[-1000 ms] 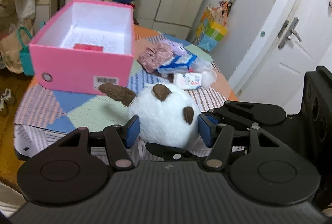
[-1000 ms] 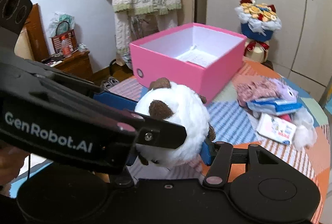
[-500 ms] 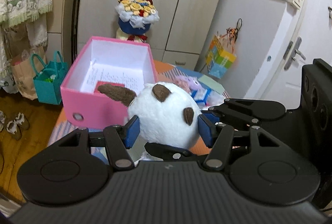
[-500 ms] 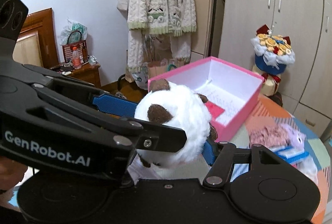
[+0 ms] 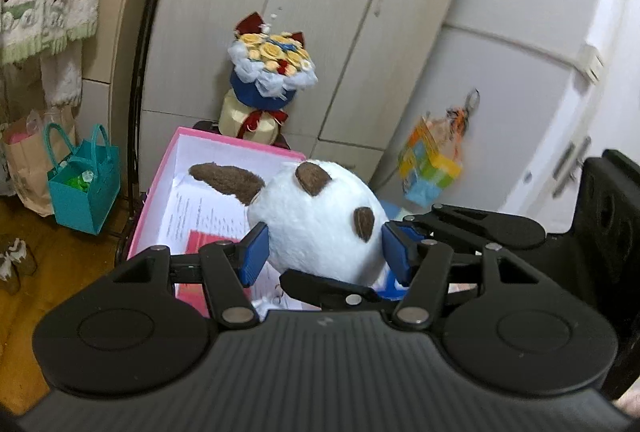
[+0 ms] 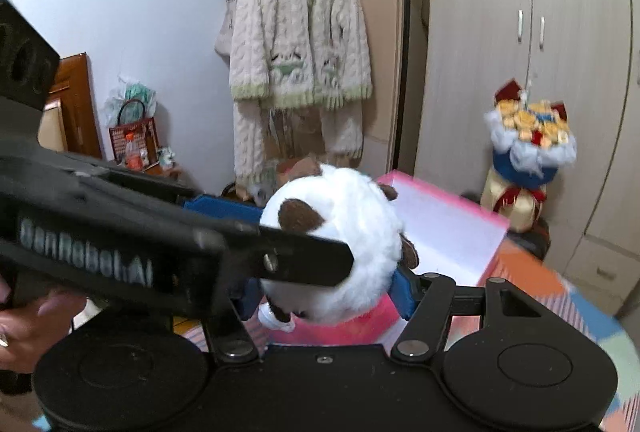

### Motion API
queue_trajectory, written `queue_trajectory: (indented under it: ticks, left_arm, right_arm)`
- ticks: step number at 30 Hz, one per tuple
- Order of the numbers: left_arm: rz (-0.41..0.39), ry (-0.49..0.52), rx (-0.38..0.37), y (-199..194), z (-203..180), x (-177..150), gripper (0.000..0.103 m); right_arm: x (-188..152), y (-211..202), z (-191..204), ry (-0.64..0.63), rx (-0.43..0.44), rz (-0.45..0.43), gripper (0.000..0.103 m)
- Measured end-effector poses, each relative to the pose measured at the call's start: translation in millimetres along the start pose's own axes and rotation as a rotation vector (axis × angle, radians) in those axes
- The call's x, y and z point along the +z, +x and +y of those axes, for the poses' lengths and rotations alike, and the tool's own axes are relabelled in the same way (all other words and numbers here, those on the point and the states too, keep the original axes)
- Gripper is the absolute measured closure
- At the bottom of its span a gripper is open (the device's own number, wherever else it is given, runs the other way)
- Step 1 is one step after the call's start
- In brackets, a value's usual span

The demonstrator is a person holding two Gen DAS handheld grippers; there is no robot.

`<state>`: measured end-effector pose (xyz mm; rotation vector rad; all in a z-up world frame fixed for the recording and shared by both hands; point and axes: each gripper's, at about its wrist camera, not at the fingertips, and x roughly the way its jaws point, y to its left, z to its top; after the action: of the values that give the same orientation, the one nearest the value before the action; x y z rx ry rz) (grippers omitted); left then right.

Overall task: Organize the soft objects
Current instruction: 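Lift the white plush toy with the left tool into the pink box and release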

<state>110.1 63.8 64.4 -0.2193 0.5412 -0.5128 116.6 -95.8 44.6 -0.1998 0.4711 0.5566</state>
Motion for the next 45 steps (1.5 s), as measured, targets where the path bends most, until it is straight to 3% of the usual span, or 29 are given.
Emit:
queue_trajectory:
  ticks: [6,14,25,31,35,39,45]
  left_arm:
    - [0.043,-0.086,0.034,55,39,24,0.044]
    - [0.16,-0.244,0.085,133,89,30,0.044]
    - [0.264,-0.32,0.096,179,114,22,0.044]
    - [0.306,-0.372,0.089,195,125,19,0.044]
    - [0.305,-0.37,0.105,194,122,17,0.042]
    - [0.256,-0.227,0.14,179,98,19,0.034]
    - [0.189,-0.089,0.181,144,78,21,0.033]
  right_arm:
    - [19,58,-33,0.023,0.046,0.034,0.037]
    - [21,142,-78,0.061,0.115,0.201,0.037]
    - [12,193,-100,0.005,0.159,0.32,0.037]
    - [14,215,-94,-0.09,0.116,0.396,0.035]
    - [12,219,-99,-0.084,0.111,0.404,0.032]
    - [13,205,-99,-0.091,0.095,0.363,0.028]
    - [12,171,-96,-0.066,0.11,0.309,0.025]
